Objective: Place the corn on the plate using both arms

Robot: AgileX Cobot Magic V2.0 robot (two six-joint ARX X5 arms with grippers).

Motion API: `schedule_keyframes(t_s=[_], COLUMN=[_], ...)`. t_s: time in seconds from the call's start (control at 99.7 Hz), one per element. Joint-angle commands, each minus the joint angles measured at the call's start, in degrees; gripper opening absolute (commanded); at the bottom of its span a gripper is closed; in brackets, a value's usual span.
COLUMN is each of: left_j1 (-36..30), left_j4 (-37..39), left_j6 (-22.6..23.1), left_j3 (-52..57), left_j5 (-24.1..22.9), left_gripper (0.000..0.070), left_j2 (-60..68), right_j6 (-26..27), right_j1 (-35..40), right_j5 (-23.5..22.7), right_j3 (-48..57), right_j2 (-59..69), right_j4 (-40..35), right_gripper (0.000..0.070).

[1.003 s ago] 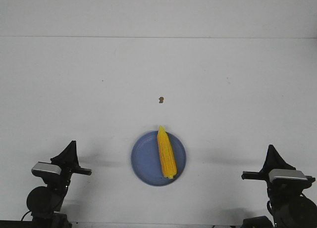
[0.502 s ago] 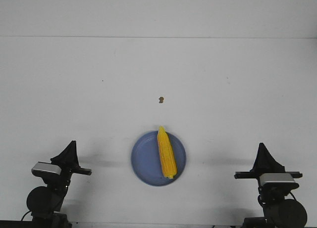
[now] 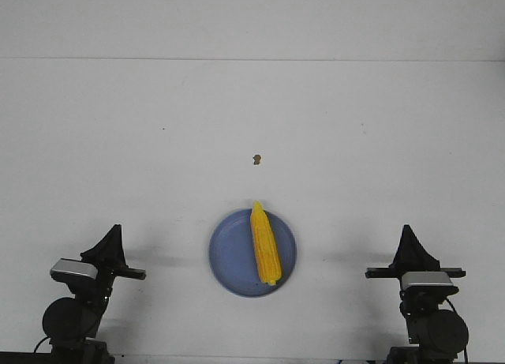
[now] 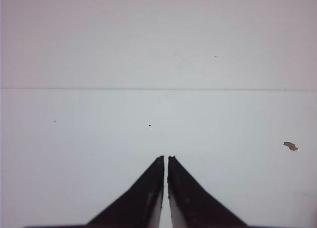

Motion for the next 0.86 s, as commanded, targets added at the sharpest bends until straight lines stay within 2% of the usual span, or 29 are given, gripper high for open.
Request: schedule_keyframes(t_s=[0.0,0.853], left_j1=[-0.07,-0.07], left_j4=[0.52,0.52], left_j6=[0.24,0.24], left_j3=[-1.14,-1.14], left_j5=[-0.13,-0.13], left_gripper=[0.0012,0.0012], left_j2=[-0.11,-0.11], right_j6=[0.61,1.05], right_j1=[-0.04,-0.02], right_j5=[-0.26,-0.15], right_j3=[-1.29,-2.36], right_j2=[-0.04,-0.04], right_j4=[2.16,2.29], right_gripper=[0.0000,0.0000])
